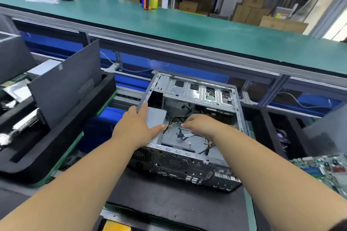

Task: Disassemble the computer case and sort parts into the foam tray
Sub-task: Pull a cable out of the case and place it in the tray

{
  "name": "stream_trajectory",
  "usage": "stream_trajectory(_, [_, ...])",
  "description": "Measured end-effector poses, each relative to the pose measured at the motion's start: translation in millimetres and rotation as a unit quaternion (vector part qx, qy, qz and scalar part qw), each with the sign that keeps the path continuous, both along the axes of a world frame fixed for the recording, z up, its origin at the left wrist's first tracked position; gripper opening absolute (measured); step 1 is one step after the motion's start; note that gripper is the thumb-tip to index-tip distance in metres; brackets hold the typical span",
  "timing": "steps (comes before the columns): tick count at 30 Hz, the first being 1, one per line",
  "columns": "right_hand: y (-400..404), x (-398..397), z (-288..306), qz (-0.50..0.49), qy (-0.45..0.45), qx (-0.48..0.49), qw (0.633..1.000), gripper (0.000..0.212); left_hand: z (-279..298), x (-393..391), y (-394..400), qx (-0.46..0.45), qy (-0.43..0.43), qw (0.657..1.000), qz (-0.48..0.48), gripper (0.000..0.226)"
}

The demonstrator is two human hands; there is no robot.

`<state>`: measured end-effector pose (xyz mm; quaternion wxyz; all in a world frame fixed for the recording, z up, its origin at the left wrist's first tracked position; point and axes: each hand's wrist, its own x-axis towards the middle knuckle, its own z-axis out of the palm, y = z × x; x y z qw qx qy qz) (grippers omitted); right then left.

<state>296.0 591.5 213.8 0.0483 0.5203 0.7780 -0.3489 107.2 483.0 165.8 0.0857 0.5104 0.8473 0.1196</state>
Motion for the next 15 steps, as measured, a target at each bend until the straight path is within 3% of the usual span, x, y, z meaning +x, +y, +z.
stream_trajectory(4, [22.6, -14.7, -15.7, 0.044, -0.016, -0.061, 0.997, 0.037, -2.3, -2.2, 0.1, 0.027, -0.013, 0.999, 0.015, 0.104])
stream_trajectory(8, [37.5, -19.9, -42.3, 0.087, -0.049, -0.145, 0.984, 0.049, -2.9, -7.0, -0.4, 0.069, -0.015, 0.997, 0.023, 0.087])
stream_trajectory(15, [50.3, -18.6, -54.8, 0.095, -0.013, -0.174, 0.980, 0.033, 2.6, -5.7, -6.1, 0.124, -0.023, 0.992, 0.020, 0.068])
